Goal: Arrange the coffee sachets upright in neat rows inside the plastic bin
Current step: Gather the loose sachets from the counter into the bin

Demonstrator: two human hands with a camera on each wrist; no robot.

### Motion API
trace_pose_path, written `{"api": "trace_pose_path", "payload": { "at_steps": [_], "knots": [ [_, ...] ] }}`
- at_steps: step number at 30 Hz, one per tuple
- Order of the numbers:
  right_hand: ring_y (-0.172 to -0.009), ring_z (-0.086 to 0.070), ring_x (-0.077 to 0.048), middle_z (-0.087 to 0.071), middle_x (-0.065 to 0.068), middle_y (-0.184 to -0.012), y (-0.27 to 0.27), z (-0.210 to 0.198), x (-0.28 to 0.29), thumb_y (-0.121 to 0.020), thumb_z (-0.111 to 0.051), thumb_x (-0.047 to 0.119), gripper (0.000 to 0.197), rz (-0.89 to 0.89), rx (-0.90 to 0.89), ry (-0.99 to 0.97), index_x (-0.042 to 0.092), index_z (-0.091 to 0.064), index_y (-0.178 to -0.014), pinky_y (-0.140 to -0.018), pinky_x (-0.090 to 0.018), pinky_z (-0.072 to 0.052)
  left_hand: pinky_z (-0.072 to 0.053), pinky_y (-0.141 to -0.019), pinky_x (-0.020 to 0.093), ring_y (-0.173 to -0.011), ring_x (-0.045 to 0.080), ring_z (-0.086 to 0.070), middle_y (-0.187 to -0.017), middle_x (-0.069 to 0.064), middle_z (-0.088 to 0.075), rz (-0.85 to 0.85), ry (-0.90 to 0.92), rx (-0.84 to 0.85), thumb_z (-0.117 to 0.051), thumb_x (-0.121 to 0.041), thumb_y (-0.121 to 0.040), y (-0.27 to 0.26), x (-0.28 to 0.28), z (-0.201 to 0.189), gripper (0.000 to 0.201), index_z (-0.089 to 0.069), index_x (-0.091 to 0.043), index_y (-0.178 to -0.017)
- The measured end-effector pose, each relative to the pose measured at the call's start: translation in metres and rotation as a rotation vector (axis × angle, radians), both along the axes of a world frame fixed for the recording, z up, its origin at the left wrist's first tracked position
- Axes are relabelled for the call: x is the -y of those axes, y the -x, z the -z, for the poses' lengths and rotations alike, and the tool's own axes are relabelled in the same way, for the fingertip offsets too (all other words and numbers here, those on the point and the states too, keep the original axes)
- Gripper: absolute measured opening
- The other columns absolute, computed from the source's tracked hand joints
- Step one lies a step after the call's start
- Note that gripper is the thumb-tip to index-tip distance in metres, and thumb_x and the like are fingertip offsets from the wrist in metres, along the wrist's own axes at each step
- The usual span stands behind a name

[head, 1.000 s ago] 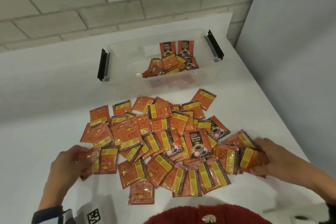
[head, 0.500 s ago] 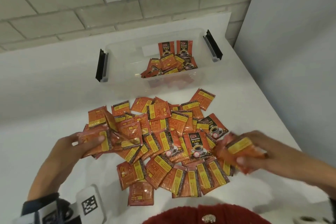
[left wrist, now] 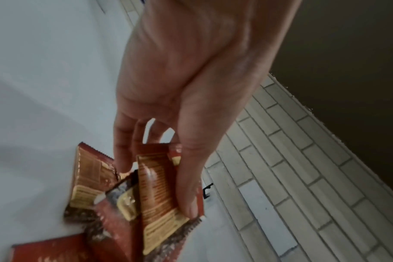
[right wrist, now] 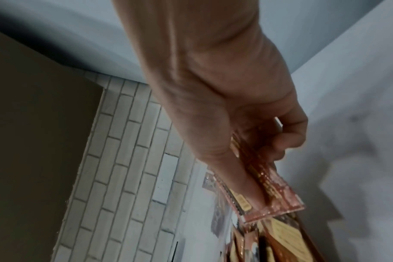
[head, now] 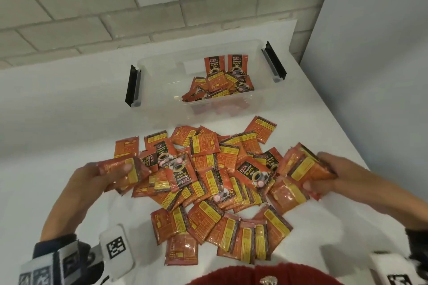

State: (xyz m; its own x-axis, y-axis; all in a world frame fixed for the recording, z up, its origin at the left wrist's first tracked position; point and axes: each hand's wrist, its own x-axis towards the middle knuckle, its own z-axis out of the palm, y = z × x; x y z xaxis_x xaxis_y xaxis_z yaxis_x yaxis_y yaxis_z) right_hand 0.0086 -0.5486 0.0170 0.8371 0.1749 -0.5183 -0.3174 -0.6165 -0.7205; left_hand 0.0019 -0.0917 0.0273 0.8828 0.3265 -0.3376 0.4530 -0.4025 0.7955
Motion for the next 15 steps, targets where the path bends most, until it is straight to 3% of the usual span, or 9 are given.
{"api": "trace_pose_path", "payload": {
  "at_steps": [2, 4, 5, 8, 11, 13, 15],
  "knots": [
    [-0.076, -0.069, -0.011, -0.074, 0.004, -0.084, -0.01, 0.0, -0.003, -0.052, -0.087, 0.048, 0.069, 0.03, -0.018, -0.055, 0.019, -0.052, -0.103, -0.073, -0.031, -0.052, -0.042, -0.068, 0.024, -0.085, 0.013, -0.062, -0.094, -0.004, -0.067, 0.064, -0.012, 0.045, -0.074, -0.025, -0.078, -0.008, 0.01, 0.0, 0.013, -0.066, -0.025, -0.088],
    [-0.083, -0.07, -0.011, -0.074, 0.004, -0.091, -0.019, 0.004, -0.01, -0.07, -0.083, 0.026, 0.056, 0.026, -0.027, -0.039, 0.026, -0.046, -0.113, -0.08, -0.03, -0.053, -0.048, -0.072, 0.03, -0.088, 0.013, -0.063, -0.102, -0.009, -0.062, 0.136, -0.055, 0.013, -0.077, -0.028, -0.075, -0.017, 0.018, 0.008, 0.024, -0.065, -0.026, -0.095],
    [-0.086, -0.069, -0.01, -0.072, 0.005, -0.097, -0.023, 0.008, -0.014, -0.074, -0.081, 0.024, 0.056, 0.007, -0.031, -0.01, 0.027, -0.044, -0.116, -0.08, -0.028, -0.053, -0.052, -0.073, 0.034, -0.087, 0.015, -0.065, -0.1, -0.009, -0.063, 0.163, -0.075, -0.012, -0.078, -0.027, -0.075, -0.02, 0.021, 0.012, 0.025, -0.065, -0.025, -0.096],
    [-0.09, -0.066, -0.004, -0.068, 0.008, -0.103, -0.029, 0.017, -0.024, -0.077, -0.079, 0.028, 0.051, -0.06, -0.037, 0.055, 0.027, -0.047, -0.116, -0.07, -0.014, -0.047, -0.056, -0.075, 0.04, -0.08, 0.019, -0.07, -0.088, -0.005, -0.072, 0.174, -0.104, -0.032, -0.077, -0.026, -0.077, -0.026, 0.024, 0.02, 0.02, -0.064, -0.027, -0.092],
    [-0.084, -0.065, 0.001, -0.069, 0.015, -0.095, -0.031, 0.021, -0.028, -0.079, -0.078, 0.027, 0.031, -0.098, -0.038, 0.079, 0.029, -0.057, -0.102, -0.065, -0.007, -0.044, -0.056, -0.08, 0.043, -0.08, 0.018, -0.072, -0.089, -0.004, -0.074, 0.155, -0.08, -0.005, -0.077, -0.032, -0.074, -0.026, 0.019, 0.016, 0.028, -0.065, -0.025, -0.099],
    [-0.079, -0.067, 0.003, -0.071, 0.019, -0.088, -0.032, 0.023, -0.027, -0.08, -0.077, 0.023, 0.023, -0.11, -0.052, 0.058, 0.032, -0.062, -0.095, -0.065, -0.005, -0.044, -0.057, -0.078, 0.044, -0.081, 0.021, -0.073, -0.09, -0.001, -0.075, 0.133, -0.011, 0.029, -0.077, -0.033, -0.07, -0.027, 0.015, 0.009, 0.037, -0.066, -0.023, -0.104],
    [-0.079, -0.068, 0.002, -0.072, 0.019, -0.086, -0.033, 0.021, -0.025, -0.08, -0.077, 0.022, 0.022, -0.092, -0.059, 0.037, 0.031, -0.063, -0.096, -0.069, -0.009, -0.046, -0.057, -0.072, 0.043, -0.08, 0.024, -0.072, -0.085, 0.001, -0.074, 0.104, 0.036, 0.116, -0.076, -0.031, -0.069, -0.026, 0.017, -0.001, 0.033, -0.066, -0.021, -0.099]
  ]
}}
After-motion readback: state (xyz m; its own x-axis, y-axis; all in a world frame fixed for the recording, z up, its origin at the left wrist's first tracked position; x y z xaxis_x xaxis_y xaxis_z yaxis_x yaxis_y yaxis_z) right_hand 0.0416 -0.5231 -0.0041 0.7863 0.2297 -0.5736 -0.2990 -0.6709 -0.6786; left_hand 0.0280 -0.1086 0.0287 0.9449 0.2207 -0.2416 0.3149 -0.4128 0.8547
